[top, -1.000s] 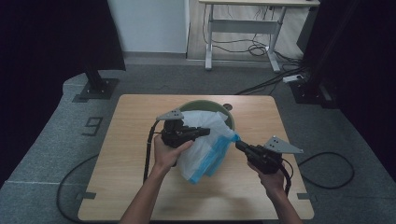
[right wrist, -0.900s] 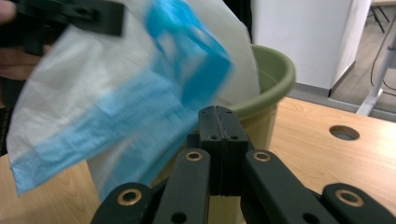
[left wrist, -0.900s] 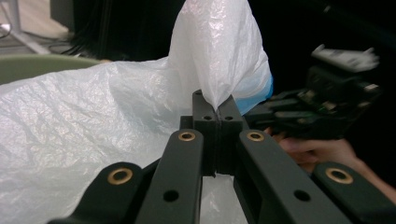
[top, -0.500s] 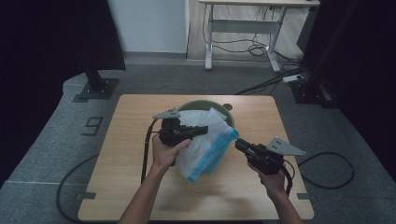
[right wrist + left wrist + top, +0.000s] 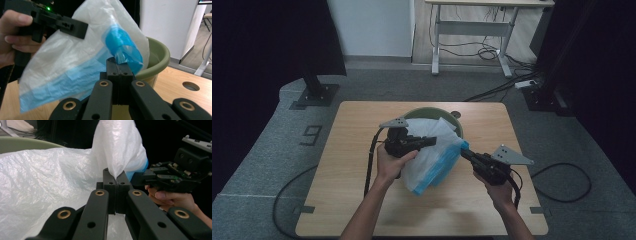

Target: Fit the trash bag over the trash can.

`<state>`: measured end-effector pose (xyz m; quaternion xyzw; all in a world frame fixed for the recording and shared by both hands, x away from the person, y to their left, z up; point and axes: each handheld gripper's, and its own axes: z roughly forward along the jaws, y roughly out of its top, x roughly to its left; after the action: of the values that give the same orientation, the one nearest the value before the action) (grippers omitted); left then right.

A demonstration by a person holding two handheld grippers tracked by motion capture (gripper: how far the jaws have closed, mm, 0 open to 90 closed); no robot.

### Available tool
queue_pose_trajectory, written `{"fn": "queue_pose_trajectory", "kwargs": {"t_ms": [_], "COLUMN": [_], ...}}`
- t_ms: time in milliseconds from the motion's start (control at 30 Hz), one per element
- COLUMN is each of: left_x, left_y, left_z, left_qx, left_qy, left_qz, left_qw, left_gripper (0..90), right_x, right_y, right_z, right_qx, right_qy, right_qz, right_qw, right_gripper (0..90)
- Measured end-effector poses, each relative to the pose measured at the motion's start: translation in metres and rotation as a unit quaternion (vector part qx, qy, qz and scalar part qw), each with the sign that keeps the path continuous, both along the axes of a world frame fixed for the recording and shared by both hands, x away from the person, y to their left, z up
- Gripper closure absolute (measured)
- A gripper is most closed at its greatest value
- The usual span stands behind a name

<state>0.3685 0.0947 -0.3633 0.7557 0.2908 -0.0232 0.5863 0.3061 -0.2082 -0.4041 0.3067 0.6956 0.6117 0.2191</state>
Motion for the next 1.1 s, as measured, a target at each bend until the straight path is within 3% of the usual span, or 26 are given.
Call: {"fn": "queue_pose_trajectory", "kwargs": {"t_ms": [367,600,833,1100], "left_x": [-0.001,0.007,0.018,0.022], "left_y": [0.006,0.016,0.029,0.037], "left_z": [0.001,0.004,0.006,0.017], "left_qx": [-0.035,-0.064,-0.093,-0.084], "left_qy": [-0.011,-0.014,-0.012,-0.025], "left_qz": [0.006,0.021,0.038,0.061], "left_qw": [0.9993,0.9976,0.9948,0.9942], "left_gripper": [89.2,89.4,89.4,89.5], "right_x": [0.003,0.020,0.032,0.051], "right_y": [-0.002,-0.015,-0.027,-0.040], "right_z": [-0.003,-0.008,0.002,0.021], "right_qx": [-0.018,-0.022,-0.035,-0.031], "right_qy": [0.003,0.027,0.024,0.014], "right_qz": [-0.012,-0.047,-0.079,-0.119], "right_qw": [0.9998,0.9983,0.9960,0.9922], "right_gripper": [89.0,89.0,89.0,88.9]}}
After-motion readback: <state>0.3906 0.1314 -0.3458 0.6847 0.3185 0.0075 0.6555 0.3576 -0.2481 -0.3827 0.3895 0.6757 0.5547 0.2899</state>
